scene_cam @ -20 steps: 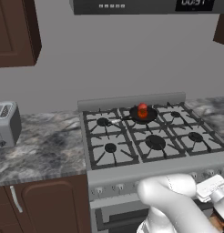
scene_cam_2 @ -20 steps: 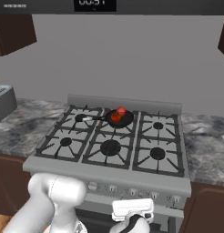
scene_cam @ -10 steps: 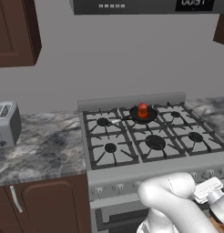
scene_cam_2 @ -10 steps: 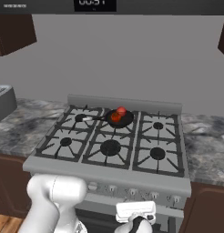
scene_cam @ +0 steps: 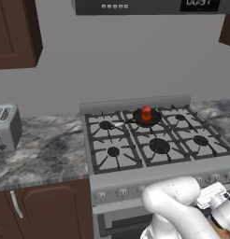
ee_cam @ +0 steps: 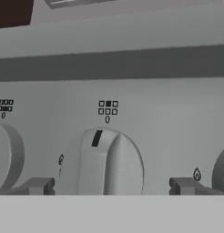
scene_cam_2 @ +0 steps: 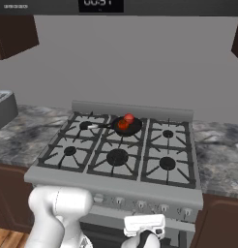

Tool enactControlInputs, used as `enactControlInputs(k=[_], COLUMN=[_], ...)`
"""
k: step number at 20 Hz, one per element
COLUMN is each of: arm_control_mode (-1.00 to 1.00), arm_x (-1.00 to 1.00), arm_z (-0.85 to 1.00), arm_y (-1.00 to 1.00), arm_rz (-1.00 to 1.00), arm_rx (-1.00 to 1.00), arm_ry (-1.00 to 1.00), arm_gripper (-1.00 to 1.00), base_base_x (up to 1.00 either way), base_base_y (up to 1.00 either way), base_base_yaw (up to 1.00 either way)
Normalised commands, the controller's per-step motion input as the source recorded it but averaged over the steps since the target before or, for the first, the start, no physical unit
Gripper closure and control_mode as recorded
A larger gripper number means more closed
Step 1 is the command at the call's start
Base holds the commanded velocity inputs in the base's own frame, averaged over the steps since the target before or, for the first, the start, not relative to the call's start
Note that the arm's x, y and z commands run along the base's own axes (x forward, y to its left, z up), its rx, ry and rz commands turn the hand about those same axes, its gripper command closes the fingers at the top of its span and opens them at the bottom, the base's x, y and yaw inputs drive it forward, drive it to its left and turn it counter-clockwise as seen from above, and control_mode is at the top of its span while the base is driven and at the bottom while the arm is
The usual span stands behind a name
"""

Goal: Place the pan on the rear center burner on the stove. Then place the tomato and the onion in the pan and turn on the rear center burner.

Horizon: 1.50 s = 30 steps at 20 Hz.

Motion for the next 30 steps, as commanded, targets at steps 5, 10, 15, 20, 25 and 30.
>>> enactControlInputs(k=[5,10,15,20,25,30], arm_control_mode=[-1.0,-1.0,-1.0,-1.0,-1.0,-1.0], arm_x=[0.5,0.43,0.29,0.35,0.41,0.42], arm_z=[-0.04,0.0,0.0,0.06,0.36,0.54], arm_y=[0.0,0.05,0.03,0.04,0.04,0.26], arm_rz=[0.0,0.0,0.0,0.0,0.0,0.05], arm_rx=[0.0,0.0,-0.01,-0.07,-0.41,-0.73], arm_ry=[-0.04,-0.04,-0.09,-0.1,-0.1,-0.04], arm_gripper=[-1.0,1.0,1.0,1.0,1.0,1.0], base_base_x=[0.0,0.0,0.0,0.0,0.0,0.0], base_base_y=[0.0,0.0,0.0,0.0,0.0,0.0], base_base_yaw=[0.0,0.0,0.0,0.0,0.0,0.0])
